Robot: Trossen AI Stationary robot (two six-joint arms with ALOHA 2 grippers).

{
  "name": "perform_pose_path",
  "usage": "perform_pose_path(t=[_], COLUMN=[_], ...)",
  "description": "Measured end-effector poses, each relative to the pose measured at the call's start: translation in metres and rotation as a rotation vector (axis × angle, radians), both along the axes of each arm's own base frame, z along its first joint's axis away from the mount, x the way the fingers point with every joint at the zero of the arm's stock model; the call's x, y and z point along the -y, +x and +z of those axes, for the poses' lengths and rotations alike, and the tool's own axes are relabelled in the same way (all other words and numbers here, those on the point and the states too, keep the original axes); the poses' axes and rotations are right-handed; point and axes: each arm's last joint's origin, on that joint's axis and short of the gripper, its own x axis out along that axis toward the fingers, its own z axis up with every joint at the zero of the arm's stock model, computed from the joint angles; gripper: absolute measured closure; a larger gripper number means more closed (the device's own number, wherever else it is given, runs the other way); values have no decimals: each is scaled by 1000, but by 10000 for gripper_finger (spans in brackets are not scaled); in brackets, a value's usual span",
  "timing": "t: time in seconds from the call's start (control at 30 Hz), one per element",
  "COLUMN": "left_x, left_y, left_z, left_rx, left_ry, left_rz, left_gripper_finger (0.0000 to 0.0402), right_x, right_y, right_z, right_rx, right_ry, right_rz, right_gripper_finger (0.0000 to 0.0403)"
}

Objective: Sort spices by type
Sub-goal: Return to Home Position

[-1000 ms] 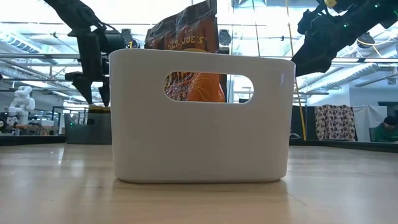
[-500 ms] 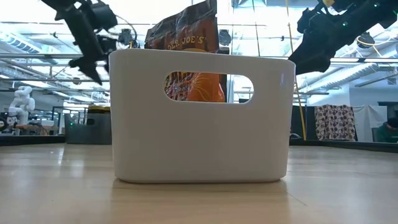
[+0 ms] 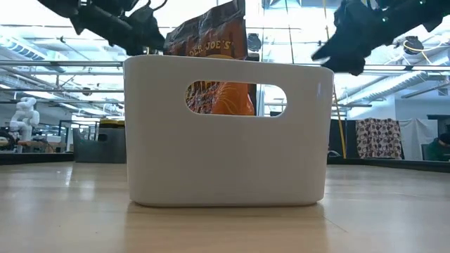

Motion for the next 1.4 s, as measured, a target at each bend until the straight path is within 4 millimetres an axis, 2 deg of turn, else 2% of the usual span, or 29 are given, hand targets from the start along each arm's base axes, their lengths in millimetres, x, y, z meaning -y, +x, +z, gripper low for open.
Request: perform_pose_path(t=[0.1,0.33,0.53,0.7,0.83,0.97,1.0,1.13,1.4], left_x=[18,64,76,77,75,70,70,74,80], left_y=[12,31,35,34,26,8,3,-15,-39], left_z=[-6,10,13,14,17,20,21,11,-27], left_rx=[92,279,288,290,283,235,231,278,350], left_ry=[13,166,252,259,285,281,280,296,282], left_rz=[-138,-445,-424,-420,-408,-355,-347,-335,-273], left_gripper_finger=[82,82,82,82,82,83,84,105,178], right_x=[0,1,0,-4,-5,-6,-6,-7,-10], right_y=[3,10,20,25,21,9,5,-8,-28], right_z=[7,18,17,21,26,28,28,24,-25], right_rx=[82,209,229,271,292,251,236,227,271], right_ry=[-6,-30,-28,-80,-149,-235,-243,-242,-172], right_rz=[33,45,71,120,133,147,147,135,83], right_gripper_finger=[131,131,137,183,263,369,385,392,402])
